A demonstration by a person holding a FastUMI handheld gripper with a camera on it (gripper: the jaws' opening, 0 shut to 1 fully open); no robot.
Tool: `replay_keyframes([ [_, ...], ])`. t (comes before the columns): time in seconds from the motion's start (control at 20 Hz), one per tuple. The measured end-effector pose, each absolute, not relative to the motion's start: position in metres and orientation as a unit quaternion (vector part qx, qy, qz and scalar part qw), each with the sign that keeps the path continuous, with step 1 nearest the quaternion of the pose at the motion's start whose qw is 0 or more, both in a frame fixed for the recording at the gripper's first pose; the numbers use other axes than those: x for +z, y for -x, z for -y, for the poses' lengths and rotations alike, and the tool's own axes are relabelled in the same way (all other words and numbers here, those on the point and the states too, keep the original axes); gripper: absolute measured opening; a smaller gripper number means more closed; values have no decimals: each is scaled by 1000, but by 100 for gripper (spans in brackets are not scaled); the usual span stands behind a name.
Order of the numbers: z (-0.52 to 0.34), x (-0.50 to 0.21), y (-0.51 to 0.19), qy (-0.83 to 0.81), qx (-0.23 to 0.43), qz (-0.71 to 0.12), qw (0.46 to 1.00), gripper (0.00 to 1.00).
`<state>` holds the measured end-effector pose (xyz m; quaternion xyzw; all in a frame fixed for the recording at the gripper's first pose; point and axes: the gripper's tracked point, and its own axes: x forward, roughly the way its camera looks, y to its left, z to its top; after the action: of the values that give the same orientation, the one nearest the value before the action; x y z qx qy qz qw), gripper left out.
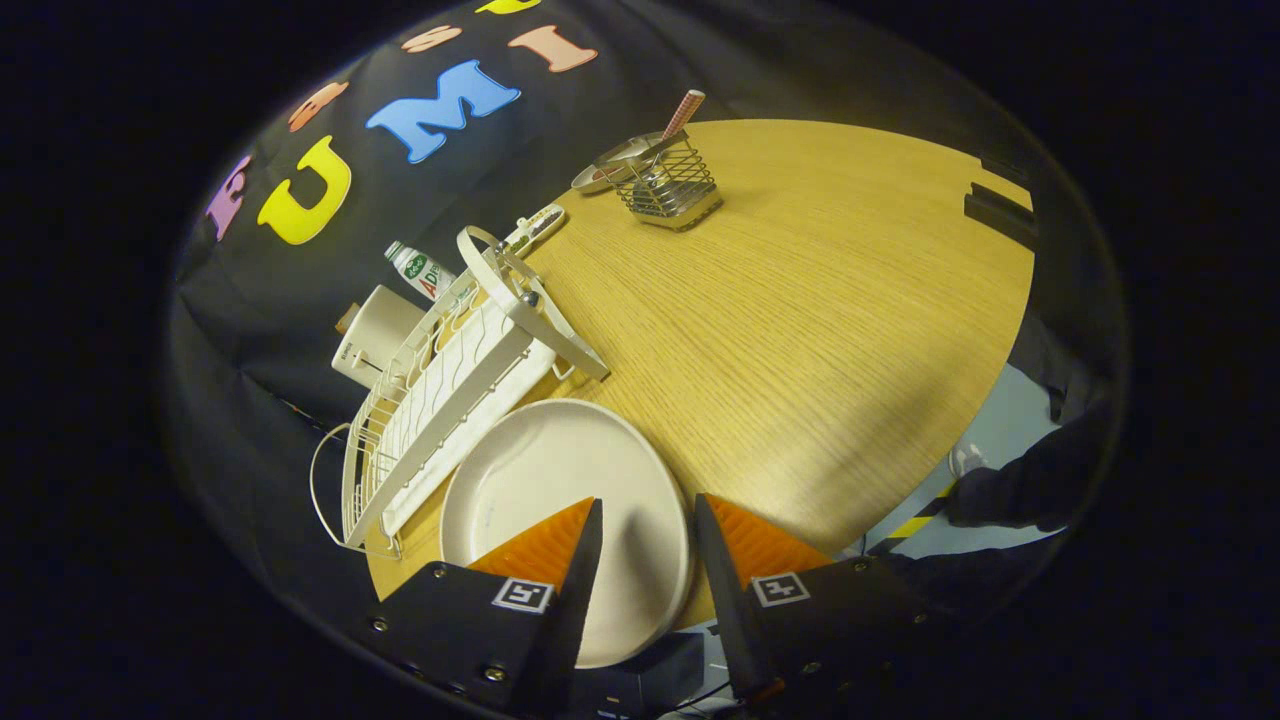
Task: Take the plate from the dish rack, then take the spoon from the basket and place it into the plate.
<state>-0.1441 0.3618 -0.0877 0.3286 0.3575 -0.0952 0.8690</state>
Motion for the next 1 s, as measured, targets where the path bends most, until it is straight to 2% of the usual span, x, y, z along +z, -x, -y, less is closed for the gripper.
replay_keyframes([
  [0.2,-351,-73,140,-302,-96,-344,884,58],
  [0.45,-324,-22,112,-263,-102,-282,917,57],
  [1.0,-233,56,45,-244,-170,-169,940,57],
])
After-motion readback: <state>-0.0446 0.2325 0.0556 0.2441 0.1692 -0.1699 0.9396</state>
